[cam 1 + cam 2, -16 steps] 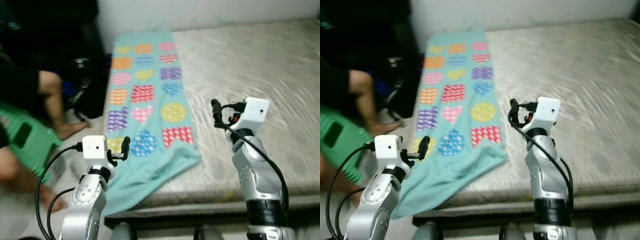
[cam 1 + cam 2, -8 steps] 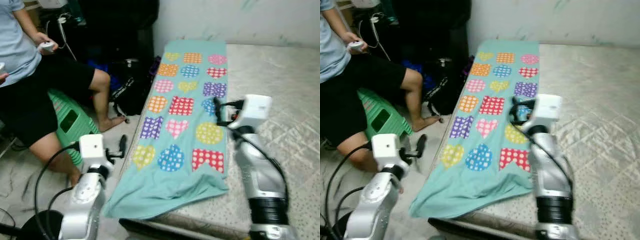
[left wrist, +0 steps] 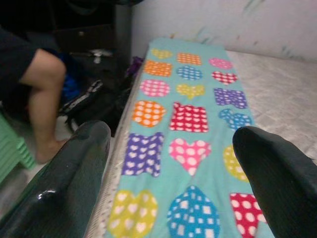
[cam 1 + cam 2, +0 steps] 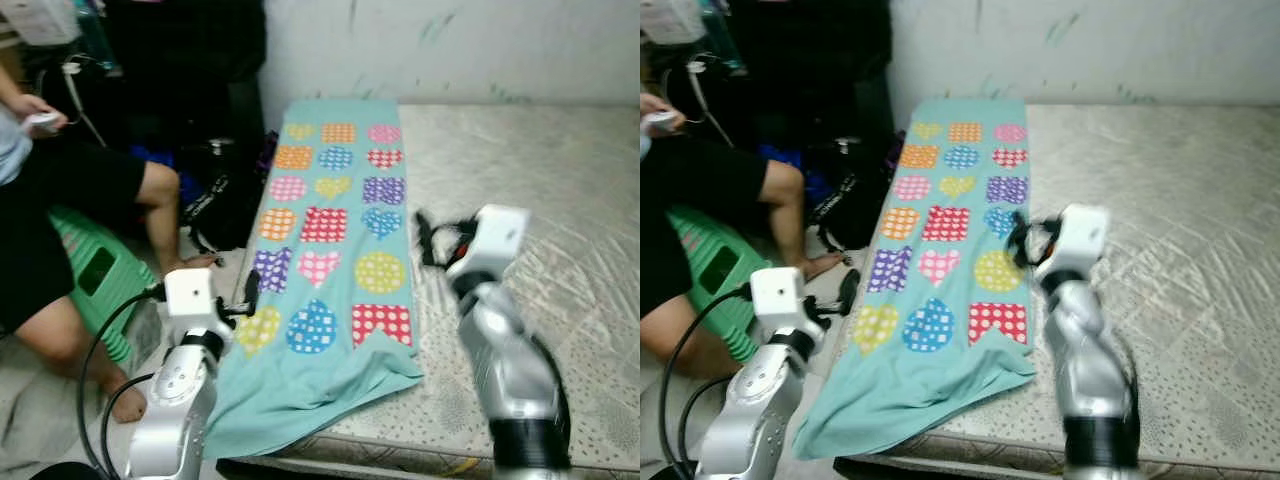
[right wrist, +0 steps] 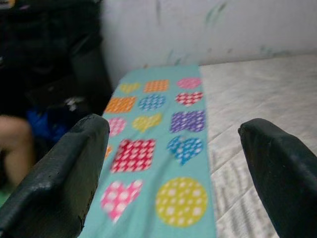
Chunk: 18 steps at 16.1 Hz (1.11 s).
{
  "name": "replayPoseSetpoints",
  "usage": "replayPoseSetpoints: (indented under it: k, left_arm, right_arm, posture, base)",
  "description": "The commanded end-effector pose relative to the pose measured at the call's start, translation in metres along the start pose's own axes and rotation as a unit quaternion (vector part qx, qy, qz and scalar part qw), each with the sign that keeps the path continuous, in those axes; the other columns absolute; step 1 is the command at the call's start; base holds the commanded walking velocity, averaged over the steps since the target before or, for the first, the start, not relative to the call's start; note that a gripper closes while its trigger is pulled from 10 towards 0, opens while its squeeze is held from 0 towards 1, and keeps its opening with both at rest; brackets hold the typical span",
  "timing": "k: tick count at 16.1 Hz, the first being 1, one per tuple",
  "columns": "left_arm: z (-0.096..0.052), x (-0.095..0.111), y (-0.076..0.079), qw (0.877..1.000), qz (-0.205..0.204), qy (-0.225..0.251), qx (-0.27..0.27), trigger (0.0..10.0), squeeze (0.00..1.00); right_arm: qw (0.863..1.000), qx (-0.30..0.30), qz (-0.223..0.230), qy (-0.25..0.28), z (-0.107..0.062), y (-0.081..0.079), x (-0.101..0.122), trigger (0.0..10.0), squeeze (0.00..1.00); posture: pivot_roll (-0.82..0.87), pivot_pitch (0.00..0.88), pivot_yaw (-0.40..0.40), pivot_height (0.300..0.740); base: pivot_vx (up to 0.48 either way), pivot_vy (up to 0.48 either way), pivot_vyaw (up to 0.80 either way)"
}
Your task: Clean up the room
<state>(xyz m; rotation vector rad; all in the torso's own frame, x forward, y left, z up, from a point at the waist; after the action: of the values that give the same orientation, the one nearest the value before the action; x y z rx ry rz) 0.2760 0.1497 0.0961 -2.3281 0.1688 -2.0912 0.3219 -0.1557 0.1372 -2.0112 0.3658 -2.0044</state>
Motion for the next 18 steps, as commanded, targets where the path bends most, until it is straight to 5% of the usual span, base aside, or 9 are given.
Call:
replayPoseSetpoints:
  k: [1,5,18]
  left_arm:
    - [-0.0013,0.0022,-0.0029,1.000,-0.005,0.002,0.003,10.0,0.00]
    - [-0.0012,0.0006,-0.0047,1.000,-0.001,-0.001,0.004,10.0,0.00]
    - [-0.0011,-0.0004,-0.0056,1.000,0.004,-0.007,0.001,10.0,0.00]
  right_arm:
    - [1.000,-0.002,-0.002,-0.006,-0.0048,0.0017,-0.0022,10.0,0.00]
    - [1.000,-0.002,-0.007,-0.018,-0.0101,0.0032,-0.0090,10.0,0.00]
    - [0.999,-0.020,0.016,-0.028,-0.0057,0.0066,-0.0054,10.0,0.00]
  posture:
    - [-0.13,0.000,0.062,0.740]
    - [-0.13,0.000,0.064,0.740]
    - [-0.14,0.000,0.059,0.740]
  base:
    - [0.000,0.000,0.00]
    - [0.000,0.000,0.00]
    - [0.000,0.306,0.00]
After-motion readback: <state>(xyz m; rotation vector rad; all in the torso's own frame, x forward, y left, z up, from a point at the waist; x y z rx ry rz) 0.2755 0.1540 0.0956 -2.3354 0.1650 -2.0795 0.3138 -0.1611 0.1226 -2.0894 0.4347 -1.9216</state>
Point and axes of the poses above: a point about 5 cm out from each wrist's last joint towards the gripper, its own z axis pointing out of the wrist towards the gripper, its own x axis along the axis of the wrist's last joint, y = z × x, the point moved 1 cm from there along z, pointing out of the wrist towards the gripper, and after that the axes turned 14 degrees about z, right-handed, at the moved point
